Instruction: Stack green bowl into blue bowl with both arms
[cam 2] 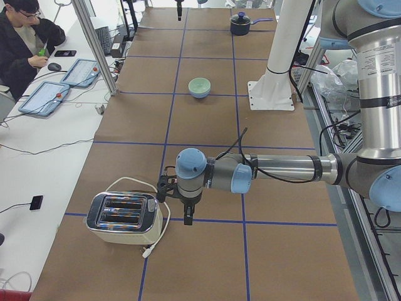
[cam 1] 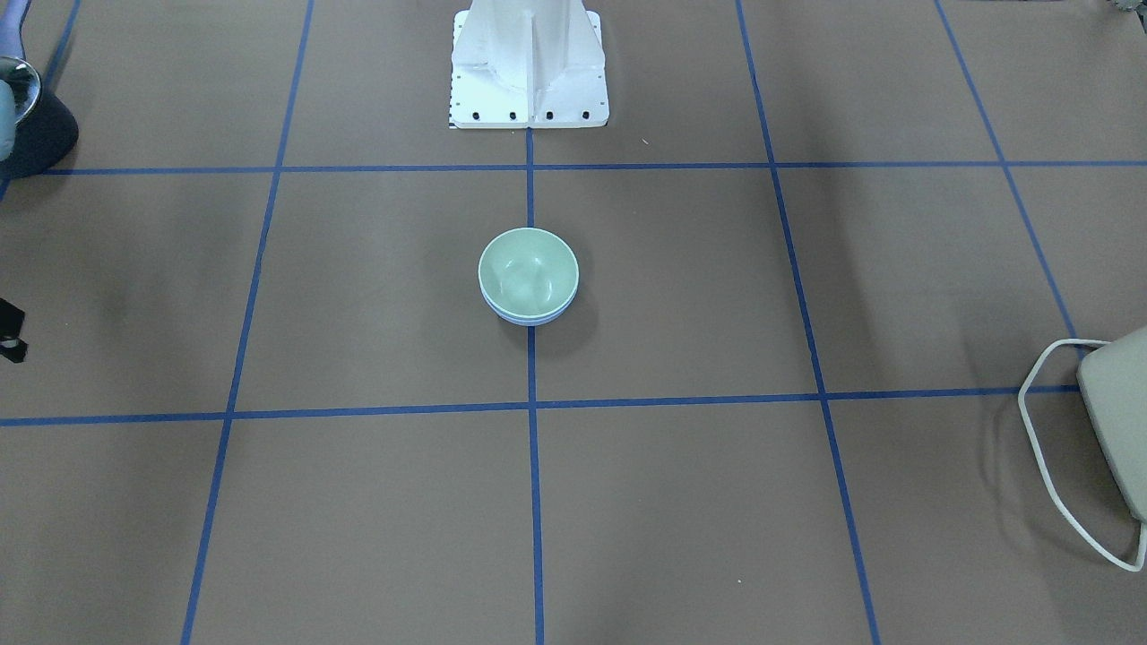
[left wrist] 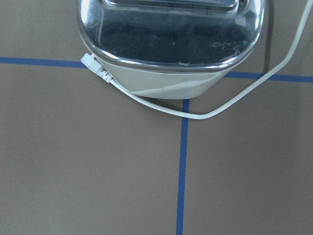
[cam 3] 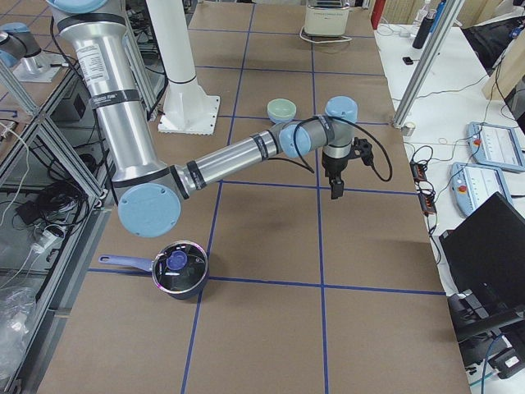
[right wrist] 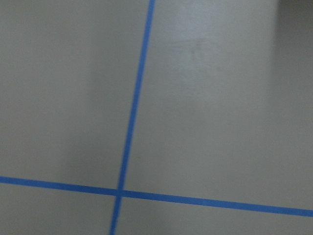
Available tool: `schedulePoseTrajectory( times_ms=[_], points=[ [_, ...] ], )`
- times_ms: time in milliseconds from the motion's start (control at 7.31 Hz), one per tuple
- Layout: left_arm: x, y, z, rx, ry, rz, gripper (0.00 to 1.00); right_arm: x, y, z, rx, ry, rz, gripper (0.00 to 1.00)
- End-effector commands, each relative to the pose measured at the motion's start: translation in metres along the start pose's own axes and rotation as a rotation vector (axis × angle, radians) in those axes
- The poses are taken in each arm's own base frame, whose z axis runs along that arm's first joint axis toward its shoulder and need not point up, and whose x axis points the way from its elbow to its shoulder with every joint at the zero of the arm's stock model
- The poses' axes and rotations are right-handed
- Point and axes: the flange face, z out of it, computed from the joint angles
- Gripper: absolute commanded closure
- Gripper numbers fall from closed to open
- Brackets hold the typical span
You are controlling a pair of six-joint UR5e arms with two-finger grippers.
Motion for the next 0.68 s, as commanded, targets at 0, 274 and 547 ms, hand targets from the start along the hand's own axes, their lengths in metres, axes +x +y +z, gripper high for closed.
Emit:
schedulePoseTrajectory(
  times_ms=[0, 274, 547],
  points=[
    [0.0, -0.002, 0.0, -0.038, -0.002, 0.052, 0.01, 0.11, 0.056, -0.007, -0.126, 0.039, -0.033, 0.0],
    [-0.005, 0.001, 0.004, -0.056, -0.001, 0.09, 0.01, 0.156, 0.109, 0.02, -0.188, 0.04, 0.007, 0.0],
    [-0.01, 0.002, 0.011, -0.061, 0.015, 0.076, 0.01, 0.173, 0.136, 0.036, -0.213, 0.042, 0.04, 0.0]
  ],
)
